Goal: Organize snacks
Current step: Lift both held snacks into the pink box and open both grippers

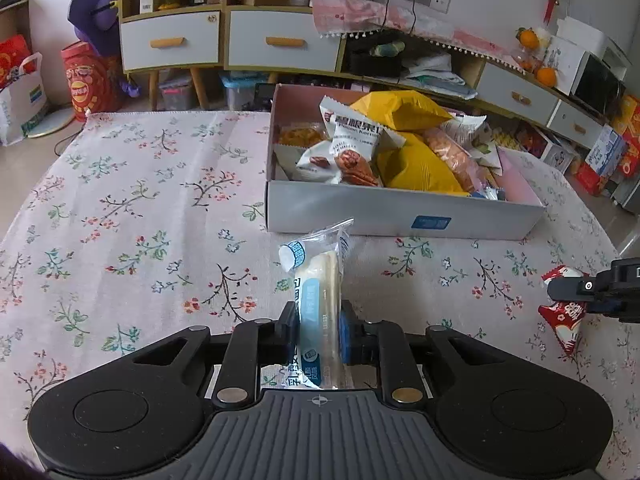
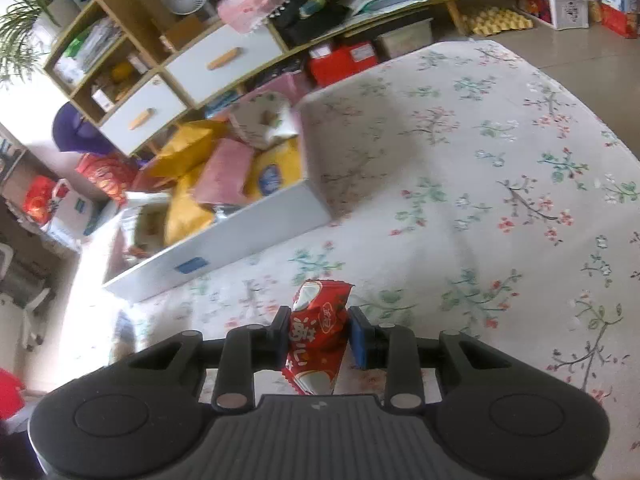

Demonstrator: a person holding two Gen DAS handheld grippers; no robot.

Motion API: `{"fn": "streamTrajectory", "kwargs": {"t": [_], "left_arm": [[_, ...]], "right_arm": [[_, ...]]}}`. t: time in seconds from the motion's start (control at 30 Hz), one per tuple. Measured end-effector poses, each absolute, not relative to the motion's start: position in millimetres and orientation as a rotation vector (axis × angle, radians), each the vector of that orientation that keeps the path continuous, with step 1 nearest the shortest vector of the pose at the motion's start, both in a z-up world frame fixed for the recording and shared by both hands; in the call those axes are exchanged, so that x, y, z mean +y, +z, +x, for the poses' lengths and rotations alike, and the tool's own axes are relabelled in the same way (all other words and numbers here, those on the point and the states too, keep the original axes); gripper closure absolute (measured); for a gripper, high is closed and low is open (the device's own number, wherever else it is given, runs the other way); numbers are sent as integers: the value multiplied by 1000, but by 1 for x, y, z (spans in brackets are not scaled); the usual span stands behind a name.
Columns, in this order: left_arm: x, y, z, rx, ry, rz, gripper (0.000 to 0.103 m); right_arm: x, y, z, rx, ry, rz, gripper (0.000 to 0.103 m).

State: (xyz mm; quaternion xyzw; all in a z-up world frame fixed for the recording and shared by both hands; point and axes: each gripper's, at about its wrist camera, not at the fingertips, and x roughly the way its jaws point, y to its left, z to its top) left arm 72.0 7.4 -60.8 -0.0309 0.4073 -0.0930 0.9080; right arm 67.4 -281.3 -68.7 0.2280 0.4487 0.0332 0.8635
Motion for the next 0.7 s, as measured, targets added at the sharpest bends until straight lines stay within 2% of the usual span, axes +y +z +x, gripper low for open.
{"fn": "streamTrajectory", "kwargs": {"t": [0.43, 0.7], "left_arm": [[12, -19, 70, 770, -221, -159, 86], [9, -4, 134, 702, -220, -178, 86]], "right_arm": [[-275, -32, 85, 856, 126, 503, 89], [-271, -28, 129, 780, 129, 538, 89]]}}
